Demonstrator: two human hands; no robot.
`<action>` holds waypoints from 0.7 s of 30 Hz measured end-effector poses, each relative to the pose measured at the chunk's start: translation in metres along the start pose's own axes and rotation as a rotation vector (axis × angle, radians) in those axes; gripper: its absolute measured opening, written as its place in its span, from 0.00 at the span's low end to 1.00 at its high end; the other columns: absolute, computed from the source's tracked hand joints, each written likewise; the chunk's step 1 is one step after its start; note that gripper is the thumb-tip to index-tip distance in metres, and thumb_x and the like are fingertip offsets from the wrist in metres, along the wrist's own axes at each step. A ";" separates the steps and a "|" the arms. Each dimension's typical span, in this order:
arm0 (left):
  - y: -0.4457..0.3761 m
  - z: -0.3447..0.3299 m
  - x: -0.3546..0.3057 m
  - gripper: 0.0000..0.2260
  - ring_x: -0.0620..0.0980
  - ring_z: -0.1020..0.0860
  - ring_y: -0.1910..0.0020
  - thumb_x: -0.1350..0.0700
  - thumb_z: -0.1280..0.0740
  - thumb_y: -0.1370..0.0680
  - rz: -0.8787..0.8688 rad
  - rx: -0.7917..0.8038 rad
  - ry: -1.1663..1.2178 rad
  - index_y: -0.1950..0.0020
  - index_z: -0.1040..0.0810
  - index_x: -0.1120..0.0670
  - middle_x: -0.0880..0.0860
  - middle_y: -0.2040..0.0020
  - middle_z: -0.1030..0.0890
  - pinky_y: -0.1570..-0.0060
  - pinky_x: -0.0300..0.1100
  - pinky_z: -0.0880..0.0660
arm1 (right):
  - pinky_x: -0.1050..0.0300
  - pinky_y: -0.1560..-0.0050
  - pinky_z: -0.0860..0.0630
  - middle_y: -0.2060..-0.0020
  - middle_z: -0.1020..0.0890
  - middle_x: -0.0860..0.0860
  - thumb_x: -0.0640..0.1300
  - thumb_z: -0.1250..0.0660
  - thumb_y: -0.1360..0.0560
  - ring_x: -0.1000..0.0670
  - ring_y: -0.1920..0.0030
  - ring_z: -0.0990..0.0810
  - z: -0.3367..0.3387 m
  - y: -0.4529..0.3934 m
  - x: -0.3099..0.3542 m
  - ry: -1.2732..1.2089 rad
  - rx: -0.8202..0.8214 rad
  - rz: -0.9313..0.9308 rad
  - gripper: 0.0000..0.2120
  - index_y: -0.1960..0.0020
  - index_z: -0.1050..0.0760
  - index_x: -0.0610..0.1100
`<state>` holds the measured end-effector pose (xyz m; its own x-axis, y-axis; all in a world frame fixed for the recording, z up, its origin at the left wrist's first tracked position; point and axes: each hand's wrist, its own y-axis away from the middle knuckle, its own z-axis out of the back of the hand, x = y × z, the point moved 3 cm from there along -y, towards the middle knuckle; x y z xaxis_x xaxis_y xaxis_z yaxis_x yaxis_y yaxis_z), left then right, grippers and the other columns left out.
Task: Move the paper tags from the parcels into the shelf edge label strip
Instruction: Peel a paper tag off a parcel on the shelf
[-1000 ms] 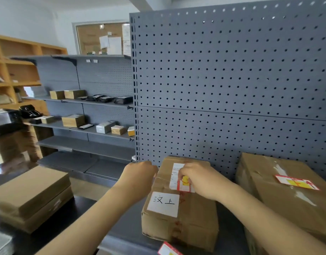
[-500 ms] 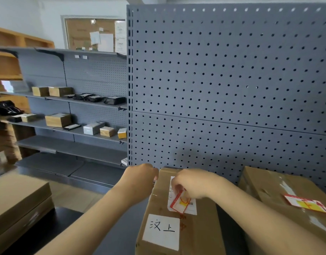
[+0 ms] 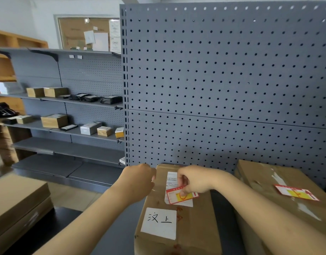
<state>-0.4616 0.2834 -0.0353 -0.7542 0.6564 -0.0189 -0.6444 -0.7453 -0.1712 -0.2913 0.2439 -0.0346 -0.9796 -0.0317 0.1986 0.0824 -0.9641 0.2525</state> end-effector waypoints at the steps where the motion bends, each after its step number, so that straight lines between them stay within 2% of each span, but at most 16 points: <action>1: 0.002 0.001 -0.001 0.09 0.49 0.20 0.51 0.54 0.39 0.22 -0.003 -0.004 -0.003 0.44 0.22 0.49 0.49 0.45 0.21 0.50 0.43 0.22 | 0.58 0.57 0.26 0.55 0.26 0.55 0.45 0.29 0.27 0.52 0.55 0.25 0.000 0.003 0.000 -0.010 -0.021 0.000 0.09 0.52 0.29 0.50; 3: 0.006 0.002 -0.002 0.10 0.49 0.20 0.51 0.55 0.39 0.22 -0.013 -0.009 -0.003 0.43 0.22 0.49 0.49 0.44 0.21 0.50 0.43 0.22 | 0.58 0.59 0.26 0.55 0.24 0.55 0.43 0.31 0.26 0.52 0.56 0.24 0.001 0.011 0.001 -0.043 -0.072 0.005 0.07 0.52 0.29 0.50; 5: 0.010 0.001 -0.002 0.11 0.49 0.20 0.50 0.56 0.40 0.22 -0.024 -0.007 -0.001 0.42 0.23 0.48 0.48 0.45 0.21 0.49 0.44 0.22 | 0.53 0.54 0.24 0.51 0.20 0.51 0.41 0.33 0.24 0.50 0.53 0.21 0.000 0.019 0.003 -0.094 -0.126 0.001 0.07 0.49 0.29 0.50; 9: 0.014 -0.002 -0.006 0.12 0.50 0.19 0.51 0.58 0.40 0.22 -0.040 -0.026 -0.025 0.42 0.23 0.48 0.48 0.45 0.20 0.48 0.45 0.22 | 0.51 0.53 0.23 0.47 0.20 0.50 0.41 0.35 0.23 0.50 0.53 0.22 -0.007 0.033 0.013 -0.092 -0.200 -0.027 0.12 0.40 0.26 0.49; 12: 0.017 -0.005 -0.023 0.12 0.50 0.20 0.48 0.56 0.38 0.21 -0.099 -0.026 -0.076 0.39 0.25 0.48 0.48 0.42 0.22 0.47 0.44 0.23 | 0.49 0.53 0.23 0.46 0.20 0.47 0.39 0.38 0.22 0.48 0.54 0.23 -0.011 0.047 0.020 -0.093 -0.294 -0.061 0.15 0.37 0.25 0.47; 16: 0.025 -0.004 -0.050 0.12 0.51 0.21 0.46 0.52 0.38 0.21 -0.167 -0.057 -0.099 0.37 0.25 0.48 0.49 0.40 0.22 0.48 0.45 0.25 | 0.45 0.48 0.22 0.44 0.20 0.45 0.37 0.38 0.24 0.45 0.48 0.21 -0.014 0.080 0.018 -0.127 -0.405 -0.132 0.15 0.39 0.23 0.46; 21: 0.040 0.008 -0.089 0.12 0.51 0.22 0.44 0.52 0.38 0.21 -0.202 -0.084 -0.096 0.37 0.26 0.47 0.48 0.40 0.22 0.49 0.43 0.26 | 0.48 0.51 0.21 0.47 0.17 0.46 0.38 0.38 0.24 0.47 0.51 0.20 -0.015 0.136 0.008 -0.158 -0.527 -0.203 0.12 0.45 0.21 0.46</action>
<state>-0.4212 0.1949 -0.0327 -0.6218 0.7744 0.1168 -0.7739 -0.5847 -0.2434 -0.2910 0.1086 -0.0128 -0.9236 0.1683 0.3443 -0.2463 -0.9490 -0.1968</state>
